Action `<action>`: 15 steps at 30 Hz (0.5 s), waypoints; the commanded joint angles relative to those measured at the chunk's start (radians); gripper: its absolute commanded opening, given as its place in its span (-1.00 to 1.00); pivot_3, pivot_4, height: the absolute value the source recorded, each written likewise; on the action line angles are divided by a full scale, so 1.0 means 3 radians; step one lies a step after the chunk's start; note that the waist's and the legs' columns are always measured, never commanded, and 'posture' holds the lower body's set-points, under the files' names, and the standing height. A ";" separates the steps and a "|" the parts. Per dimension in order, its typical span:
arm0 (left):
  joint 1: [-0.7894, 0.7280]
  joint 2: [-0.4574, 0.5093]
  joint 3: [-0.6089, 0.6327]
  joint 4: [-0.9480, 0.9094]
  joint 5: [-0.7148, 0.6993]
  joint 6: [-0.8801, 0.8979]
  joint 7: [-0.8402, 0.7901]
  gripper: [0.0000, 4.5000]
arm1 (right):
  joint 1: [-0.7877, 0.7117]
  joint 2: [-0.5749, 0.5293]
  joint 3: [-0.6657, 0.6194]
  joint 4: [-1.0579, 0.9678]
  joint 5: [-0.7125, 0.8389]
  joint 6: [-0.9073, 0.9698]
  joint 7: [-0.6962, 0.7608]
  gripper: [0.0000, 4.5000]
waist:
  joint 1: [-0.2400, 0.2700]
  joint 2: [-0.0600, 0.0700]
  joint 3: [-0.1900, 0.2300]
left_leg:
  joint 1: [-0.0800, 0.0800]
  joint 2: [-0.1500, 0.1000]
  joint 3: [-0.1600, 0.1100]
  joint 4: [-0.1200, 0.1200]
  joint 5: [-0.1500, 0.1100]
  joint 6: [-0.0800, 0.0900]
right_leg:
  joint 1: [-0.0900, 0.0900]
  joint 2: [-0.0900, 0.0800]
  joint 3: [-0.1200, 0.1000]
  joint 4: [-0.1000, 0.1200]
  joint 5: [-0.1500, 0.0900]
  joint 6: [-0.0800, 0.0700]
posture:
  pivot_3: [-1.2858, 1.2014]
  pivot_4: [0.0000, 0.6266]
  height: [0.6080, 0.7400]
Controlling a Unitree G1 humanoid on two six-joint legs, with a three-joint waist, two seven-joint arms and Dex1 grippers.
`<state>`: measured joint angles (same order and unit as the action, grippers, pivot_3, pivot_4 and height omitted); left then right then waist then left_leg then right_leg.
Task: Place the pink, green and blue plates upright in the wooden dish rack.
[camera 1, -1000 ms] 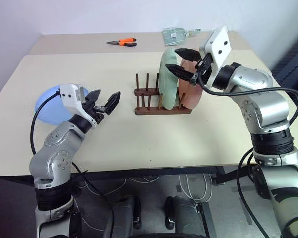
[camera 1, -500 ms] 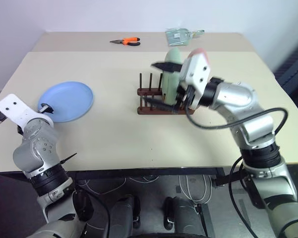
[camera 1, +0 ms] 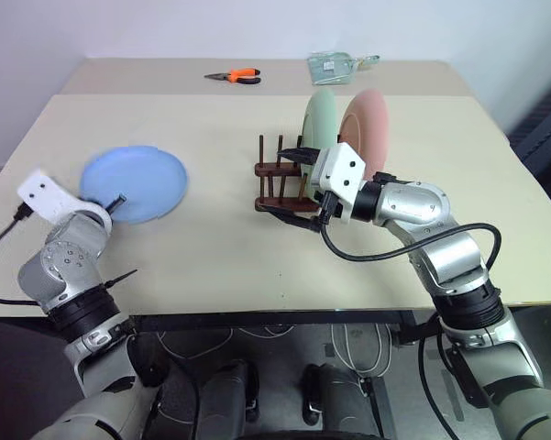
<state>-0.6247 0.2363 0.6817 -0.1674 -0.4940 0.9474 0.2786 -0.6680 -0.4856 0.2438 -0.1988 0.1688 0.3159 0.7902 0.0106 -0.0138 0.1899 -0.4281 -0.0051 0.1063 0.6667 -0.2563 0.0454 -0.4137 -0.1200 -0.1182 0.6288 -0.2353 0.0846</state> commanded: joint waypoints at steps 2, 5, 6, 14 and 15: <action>0.0028 0.0112 -0.0442 -0.0937 -0.0297 0.0167 -0.0285 -0.99 | -0.0222 0.0148 0.0171 0.0101 -0.0306 -0.0369 -0.0063 1.00 | -0.0027 0.0000 0.0000 | 0.0001 0.0000 0.0000 -0.0002 0.0000 -0.0002 | 0.0000 0.0000 0.0002 0.0001 0.0000 0.0000 | 0.03 -0.52 1.00; -0.0007 0.0170 -0.0573 -0.1310 -0.0412 0.0507 -0.0212 -0.99 | -0.0431 0.0270 0.0393 0.0459 -0.0704 -0.0853 -0.0161 1.00 | -0.0091 0.0000 0.0000 | 0.0005 0.0000 0.0001 -0.0003 0.0004 -0.0005 | 0.0000 0.0003 0.0003 0.0003 0.0000 0.0000 | 0.03 -0.52 1.00; -0.0034 0.0163 -0.0594 -0.1404 -0.0442 0.0624 -0.0164 -0.99 | -0.0514 0.0313 0.0464 0.0618 -0.0836 -0.1020 -0.0203 1.00 | -0.0102 0.0001 0.0000 | 0.0007 0.0000 0.0001 -0.0004 0.0006 -0.0005 | 0.0000 0.0005 0.0004 0.0004 0.0000 -0.0001 | 0.03 -0.52 1.00; -0.0331 -0.0169 -0.0441 -0.1849 -0.0740 0.1253 0.0160 -1.00 | -0.0954 0.0585 0.0688 0.1622 -0.1408 -0.1915 -0.0488 0.36 | -0.0076 -0.0004 0.0003 | 0.0006 0.0001 -0.0004 -0.0006 0.0013 -0.0001 | 0.0002 0.0006 0.0005 0.0003 -0.0001 -0.0001 | 0.03 -0.52 1.00; -0.0371 -0.0199 -0.0400 -0.1869 -0.0768 0.1308 0.0179 -1.00 | -0.0963 0.0593 0.0680 0.1666 -0.1423 -0.1961 -0.0494 0.19 | -0.0073 -0.0004 0.0003 | 0.0006 0.0000 -0.0004 -0.0006 0.0013 -0.0001 | 0.0003 0.0006 0.0005 0.0002 -0.0001 -0.0001 | 0.03 -0.52 1.00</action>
<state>-0.7066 0.1831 0.5390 -0.6755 -0.6983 1.3222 0.3187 -0.9316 -0.3116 0.4620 0.2954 -0.2465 -0.2299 0.6569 -0.0113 -0.0150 0.1907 -0.4263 -0.0051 0.1047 0.6650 -0.2525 0.0451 -0.4126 -0.1181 -0.1169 0.6293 -0.2356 0.0842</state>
